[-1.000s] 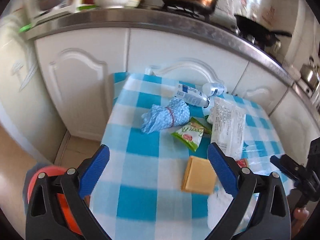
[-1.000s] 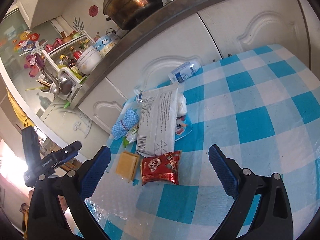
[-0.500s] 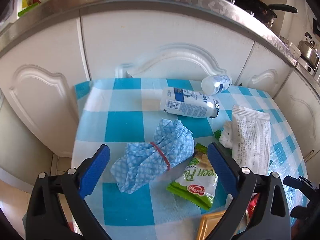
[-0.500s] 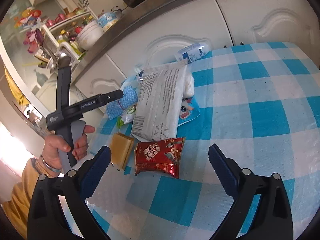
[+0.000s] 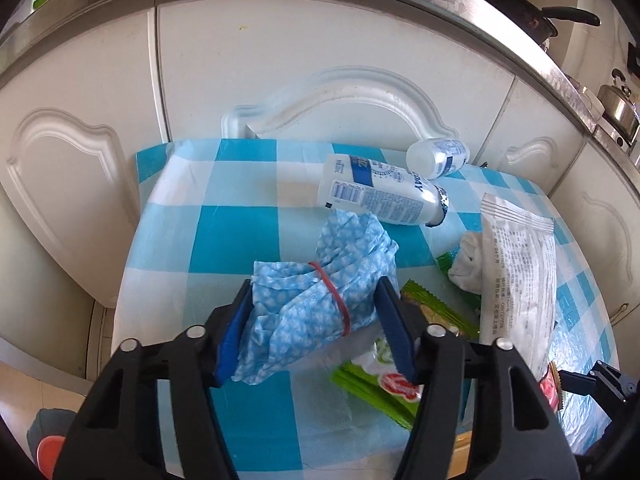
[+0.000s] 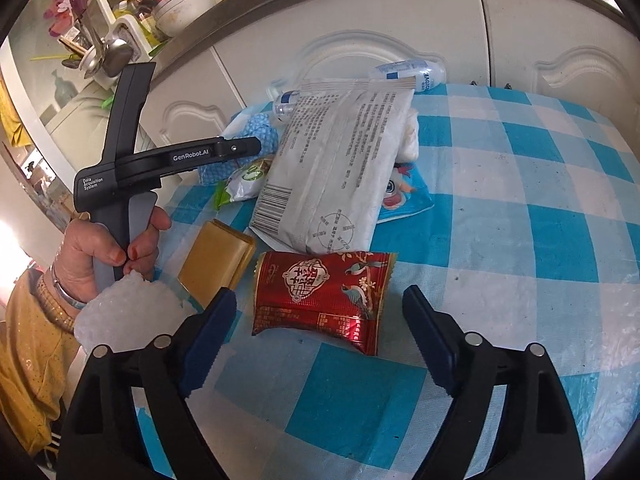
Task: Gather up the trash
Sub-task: 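Grasp the blue cloth bundle with the left tool while the right tool grasps the red snack packet, then carry the cloth bundle and snack packet over the orange bucket and release both, then move both tools back over the table toward the bottles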
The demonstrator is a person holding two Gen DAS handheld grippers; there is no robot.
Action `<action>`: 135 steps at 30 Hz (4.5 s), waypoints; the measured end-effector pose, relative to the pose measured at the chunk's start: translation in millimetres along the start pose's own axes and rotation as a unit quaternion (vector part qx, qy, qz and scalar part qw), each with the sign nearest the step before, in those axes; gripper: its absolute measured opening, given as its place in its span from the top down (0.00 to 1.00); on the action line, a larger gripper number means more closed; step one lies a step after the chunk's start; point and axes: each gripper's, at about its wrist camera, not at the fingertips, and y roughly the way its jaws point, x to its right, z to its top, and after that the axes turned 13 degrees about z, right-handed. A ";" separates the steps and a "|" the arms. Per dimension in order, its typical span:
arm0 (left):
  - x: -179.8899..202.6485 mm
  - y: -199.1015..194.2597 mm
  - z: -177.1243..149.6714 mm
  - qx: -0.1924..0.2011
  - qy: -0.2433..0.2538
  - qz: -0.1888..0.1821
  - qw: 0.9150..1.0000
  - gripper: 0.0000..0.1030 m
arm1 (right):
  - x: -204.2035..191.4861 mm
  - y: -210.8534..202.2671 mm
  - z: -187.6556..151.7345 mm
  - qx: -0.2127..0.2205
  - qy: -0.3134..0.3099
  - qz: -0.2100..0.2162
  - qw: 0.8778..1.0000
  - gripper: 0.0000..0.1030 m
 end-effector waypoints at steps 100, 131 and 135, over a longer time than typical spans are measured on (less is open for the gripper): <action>-257.8 -154.8 -258.8 -0.025 -0.303 0.155 0.940 0.15 | -268.7 101.5 -3.0 -0.053 -0.133 0.158 0.977 0.18; -183.1 -221.6 -227.0 0.026 -0.258 0.143 0.955 0.07 | -164.6 -25.2 -24.5 0.103 -0.061 0.127 0.985 0.08; -163.0 -219.6 -220.4 0.009 -0.238 0.126 0.963 0.07 | -143.8 -39.0 -21.7 0.120 -0.042 0.123 0.984 0.08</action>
